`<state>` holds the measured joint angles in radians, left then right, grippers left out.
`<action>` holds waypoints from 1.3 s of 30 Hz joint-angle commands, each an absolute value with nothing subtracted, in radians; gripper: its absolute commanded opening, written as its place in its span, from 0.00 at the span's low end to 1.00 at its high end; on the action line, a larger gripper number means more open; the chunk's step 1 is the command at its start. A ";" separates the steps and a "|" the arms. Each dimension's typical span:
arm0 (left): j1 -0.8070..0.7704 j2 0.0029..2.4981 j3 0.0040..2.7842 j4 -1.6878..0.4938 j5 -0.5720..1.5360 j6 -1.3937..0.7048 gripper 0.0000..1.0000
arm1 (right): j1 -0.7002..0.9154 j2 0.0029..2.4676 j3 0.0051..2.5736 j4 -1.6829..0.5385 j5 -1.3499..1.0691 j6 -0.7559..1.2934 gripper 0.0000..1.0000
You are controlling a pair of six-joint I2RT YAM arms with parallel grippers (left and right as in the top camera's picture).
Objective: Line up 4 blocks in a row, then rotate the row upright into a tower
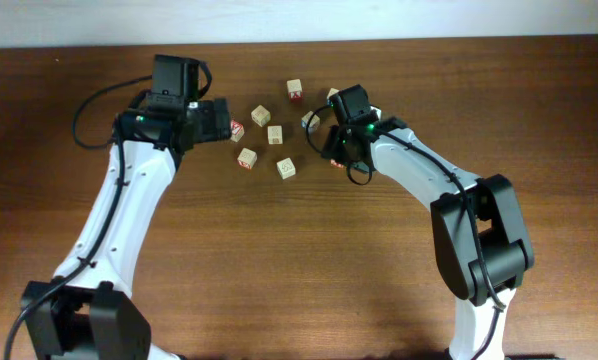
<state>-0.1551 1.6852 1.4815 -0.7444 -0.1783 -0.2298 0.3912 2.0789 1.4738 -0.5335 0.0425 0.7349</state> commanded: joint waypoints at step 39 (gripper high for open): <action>-0.141 1.721 1.498 -0.743 -0.207 -0.288 0.99 | 0.489 1.906 1.640 -0.681 -0.162 0.271 0.66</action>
<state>-0.1436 1.7176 1.4834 -0.7452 -0.1925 -0.2741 0.4442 1.8725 1.5528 -0.6930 -0.1375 0.3275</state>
